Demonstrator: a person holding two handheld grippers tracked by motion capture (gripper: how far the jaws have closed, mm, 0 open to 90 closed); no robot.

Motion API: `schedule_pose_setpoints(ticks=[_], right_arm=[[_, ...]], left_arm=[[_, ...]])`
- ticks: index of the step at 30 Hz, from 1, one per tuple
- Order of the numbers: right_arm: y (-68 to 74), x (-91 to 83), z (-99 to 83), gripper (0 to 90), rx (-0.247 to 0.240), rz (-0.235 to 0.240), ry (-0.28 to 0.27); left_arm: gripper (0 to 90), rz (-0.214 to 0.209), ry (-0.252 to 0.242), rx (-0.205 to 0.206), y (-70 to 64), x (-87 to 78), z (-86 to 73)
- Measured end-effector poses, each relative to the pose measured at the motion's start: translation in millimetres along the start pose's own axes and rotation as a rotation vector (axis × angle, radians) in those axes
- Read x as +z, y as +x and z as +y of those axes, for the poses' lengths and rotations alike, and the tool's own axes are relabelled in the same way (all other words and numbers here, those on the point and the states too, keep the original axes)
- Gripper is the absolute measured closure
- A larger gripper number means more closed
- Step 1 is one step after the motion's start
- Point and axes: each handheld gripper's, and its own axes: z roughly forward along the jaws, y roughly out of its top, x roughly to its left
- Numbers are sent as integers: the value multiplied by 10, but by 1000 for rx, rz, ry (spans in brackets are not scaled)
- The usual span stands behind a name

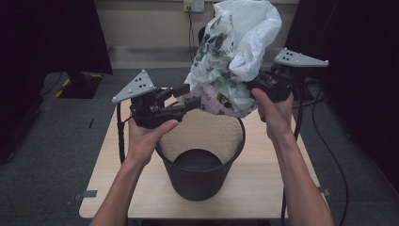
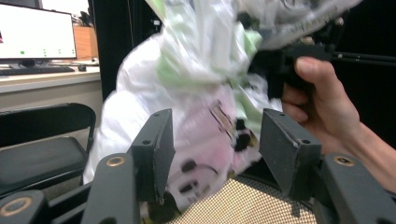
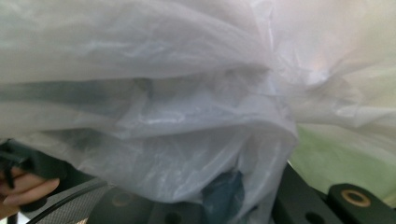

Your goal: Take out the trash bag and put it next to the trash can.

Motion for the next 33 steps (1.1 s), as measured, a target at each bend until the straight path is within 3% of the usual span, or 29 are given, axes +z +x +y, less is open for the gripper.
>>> schedule_pose_setpoints(ticks=[15,29,33], right_arm=[[-315,29,-14,871,34,-95,17],[-611,-30,-170,872,20,-202,65],[-674,-49,-315,872,32,-223,90]], left_arm=[[429,4,17,5,-6,-53,-40],[361,31,22,-24,94,-174,-126],[291,22,4,-33,138,-233,-188]])
